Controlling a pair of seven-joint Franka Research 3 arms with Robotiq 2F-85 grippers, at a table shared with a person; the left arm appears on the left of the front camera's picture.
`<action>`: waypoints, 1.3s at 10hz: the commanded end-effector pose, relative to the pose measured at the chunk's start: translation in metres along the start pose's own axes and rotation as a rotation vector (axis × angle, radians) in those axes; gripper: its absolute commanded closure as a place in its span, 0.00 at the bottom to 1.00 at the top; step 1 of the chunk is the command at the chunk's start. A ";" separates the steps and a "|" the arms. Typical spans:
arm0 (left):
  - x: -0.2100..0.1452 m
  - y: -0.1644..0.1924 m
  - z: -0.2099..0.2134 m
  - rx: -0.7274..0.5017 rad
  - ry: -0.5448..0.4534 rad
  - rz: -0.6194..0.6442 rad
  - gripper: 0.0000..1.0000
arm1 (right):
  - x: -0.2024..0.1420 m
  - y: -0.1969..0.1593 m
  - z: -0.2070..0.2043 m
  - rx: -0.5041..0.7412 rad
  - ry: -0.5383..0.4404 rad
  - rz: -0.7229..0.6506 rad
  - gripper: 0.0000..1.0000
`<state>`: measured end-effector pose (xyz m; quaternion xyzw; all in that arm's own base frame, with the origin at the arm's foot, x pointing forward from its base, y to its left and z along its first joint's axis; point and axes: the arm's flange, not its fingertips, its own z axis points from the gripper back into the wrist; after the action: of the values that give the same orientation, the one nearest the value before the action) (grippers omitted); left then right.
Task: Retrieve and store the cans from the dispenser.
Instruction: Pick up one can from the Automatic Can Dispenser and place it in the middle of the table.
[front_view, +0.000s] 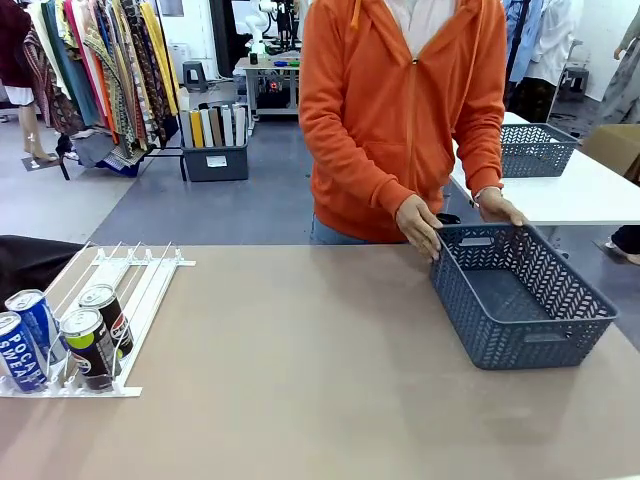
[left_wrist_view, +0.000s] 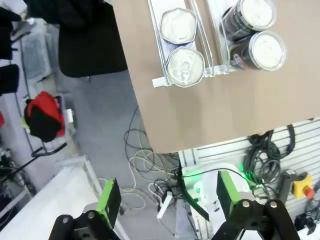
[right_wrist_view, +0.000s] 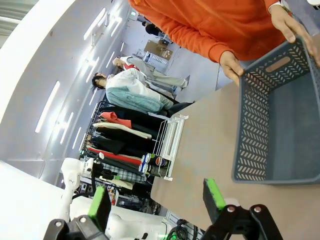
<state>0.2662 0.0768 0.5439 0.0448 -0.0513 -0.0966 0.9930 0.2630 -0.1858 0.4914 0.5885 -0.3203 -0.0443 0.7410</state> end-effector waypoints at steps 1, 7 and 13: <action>0.015 -0.010 -0.010 -0.026 -0.081 0.002 0.00 | 0.004 0.003 -0.002 0.021 -0.020 0.008 0.00; 0.055 -0.017 -0.090 -0.141 -0.135 0.193 0.00 | 0.004 0.003 -0.002 0.021 -0.020 0.008 0.00; 0.077 -0.017 -0.136 -0.096 0.039 0.244 0.00 | 0.004 0.003 -0.002 0.021 -0.020 0.008 0.00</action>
<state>0.3601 0.0566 0.4246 -0.0158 -0.0316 0.0116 0.9993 0.2630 -0.1859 0.4913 0.5885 -0.3201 -0.0446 0.7411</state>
